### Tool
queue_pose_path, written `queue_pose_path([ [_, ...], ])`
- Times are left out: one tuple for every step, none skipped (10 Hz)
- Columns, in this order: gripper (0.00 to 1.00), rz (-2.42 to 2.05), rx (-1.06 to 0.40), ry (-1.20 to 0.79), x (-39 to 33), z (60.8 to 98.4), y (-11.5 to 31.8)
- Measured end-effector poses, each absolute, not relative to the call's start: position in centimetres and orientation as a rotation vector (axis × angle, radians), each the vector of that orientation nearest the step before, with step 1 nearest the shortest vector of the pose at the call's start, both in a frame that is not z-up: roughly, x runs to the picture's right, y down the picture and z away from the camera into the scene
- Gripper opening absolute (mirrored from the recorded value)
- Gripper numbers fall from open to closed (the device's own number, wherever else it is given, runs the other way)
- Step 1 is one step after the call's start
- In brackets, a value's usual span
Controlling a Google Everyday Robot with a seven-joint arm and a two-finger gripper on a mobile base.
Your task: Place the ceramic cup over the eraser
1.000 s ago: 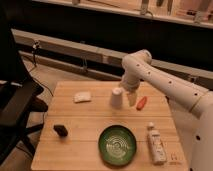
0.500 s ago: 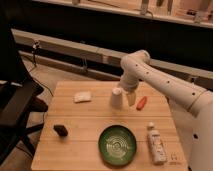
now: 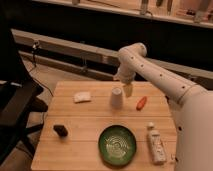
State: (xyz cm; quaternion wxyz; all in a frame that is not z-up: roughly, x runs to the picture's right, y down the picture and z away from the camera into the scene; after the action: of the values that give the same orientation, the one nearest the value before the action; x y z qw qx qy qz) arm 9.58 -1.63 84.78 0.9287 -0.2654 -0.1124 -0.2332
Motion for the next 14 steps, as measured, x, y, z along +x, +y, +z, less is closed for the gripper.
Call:
queue_pose_path([
  [0.8, -0.495, -0.547, -0.226, 9.5, 85.4, -1.9],
  [0.8, -0.511, -0.556, -0.225, 9.2, 86.2, -1.9],
  [0.8, -0.528, -0.564, -0.226, 8.6, 86.8, -1.8],
  [0.8, -0.541, -0.58, -0.229, 8.1, 87.5, -1.3],
  [0.8, -0.55, -0.602, -0.222, 8.2, 88.3, -0.7],
  [0.8, -0.552, -0.617, -0.22, 8.3, 88.8, -0.2],
  [0.8, -0.554, -0.633, -0.219, 8.3, 89.1, 0.3],
  [0.8, -0.551, -0.65, -0.22, 8.4, 89.4, 0.8],
  [0.8, -0.539, -0.667, -0.214, 8.9, 89.7, 1.3],
  [0.8, -0.522, -0.689, -0.212, 9.6, 90.0, 2.0],
  [0.8, -0.512, -0.703, -0.214, 10.0, 90.1, 2.4],
  [0.8, -0.504, -0.722, -0.218, 10.2, 90.2, 3.1],
  [0.8, -0.497, -0.741, -0.222, 10.6, 90.3, 3.8],
  [0.8, -0.496, -0.751, -0.225, 10.7, 90.2, 4.3],
])
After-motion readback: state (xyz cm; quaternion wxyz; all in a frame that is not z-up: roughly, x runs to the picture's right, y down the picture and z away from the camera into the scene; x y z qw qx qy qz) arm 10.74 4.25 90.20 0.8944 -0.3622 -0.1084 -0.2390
